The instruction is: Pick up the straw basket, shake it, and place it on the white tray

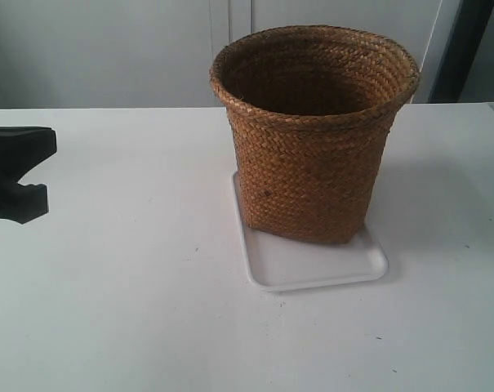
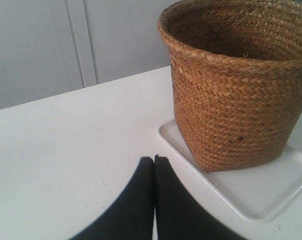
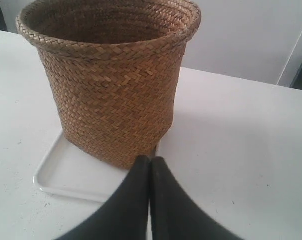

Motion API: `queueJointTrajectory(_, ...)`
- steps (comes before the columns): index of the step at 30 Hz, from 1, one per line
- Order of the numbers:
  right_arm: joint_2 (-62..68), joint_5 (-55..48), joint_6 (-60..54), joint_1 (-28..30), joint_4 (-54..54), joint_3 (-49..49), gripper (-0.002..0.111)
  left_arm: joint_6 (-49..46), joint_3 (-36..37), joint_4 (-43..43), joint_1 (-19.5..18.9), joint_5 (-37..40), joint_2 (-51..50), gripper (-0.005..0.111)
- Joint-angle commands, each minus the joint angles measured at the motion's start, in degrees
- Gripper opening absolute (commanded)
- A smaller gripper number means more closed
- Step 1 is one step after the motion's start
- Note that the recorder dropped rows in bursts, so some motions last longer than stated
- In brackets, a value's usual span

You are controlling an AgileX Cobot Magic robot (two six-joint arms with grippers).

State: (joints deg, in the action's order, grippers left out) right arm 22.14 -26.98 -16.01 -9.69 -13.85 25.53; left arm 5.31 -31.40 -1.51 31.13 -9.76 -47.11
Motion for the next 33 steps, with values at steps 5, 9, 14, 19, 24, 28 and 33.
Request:
queueJointTrajectory(5, -0.26, 0.36, -0.33, -0.04, -0.23, -0.25, 0.0, 0.47, 0.29, -0.06, 0.28, 0.24, 0.37, 0.0)
queueJointTrajectory(9, -1.14, 2.22, -0.33, -0.04, 2.82, -1.98, 0.0, 0.47, 0.29, -0.06, 0.28, 0.24, 0.37, 0.0)
queueJointTrajectory(14, -11.6, 9.12, -0.33, -0.04, 7.91, -11.19, 0.0, 0.47, 0.29, -0.06, 0.28, 0.24, 0.37, 0.0)
queueJointTrajectory(19, -19.41, 14.74, -0.33, -0.04, 4.08, -19.79, 0.0, 0.47, 0.29, -0.06, 0.28, 0.24, 0.37, 0.0)
queueJointTrajectory(24, -22.14, 11.94, -0.33, -0.04, -6.0, -21.92, 0.0, 0.47, 0.29, -0.06, 0.28, 0.24, 0.37, 0.0)
queueJointTrajectory(28, -22.14, 6.8, -0.33, -0.04, -8.39, -22.31, 0.0, 0.47, 0.29, -0.06, 0.28, 0.24, 0.37, 0.0)
queueJointTrajectory(33, -22.14, 5.61, -0.33, -0.04, -7.51, -22.29, 0.0, 0.47, 0.29, -0.06, 0.28, 0.38, 0.37, 0.0)
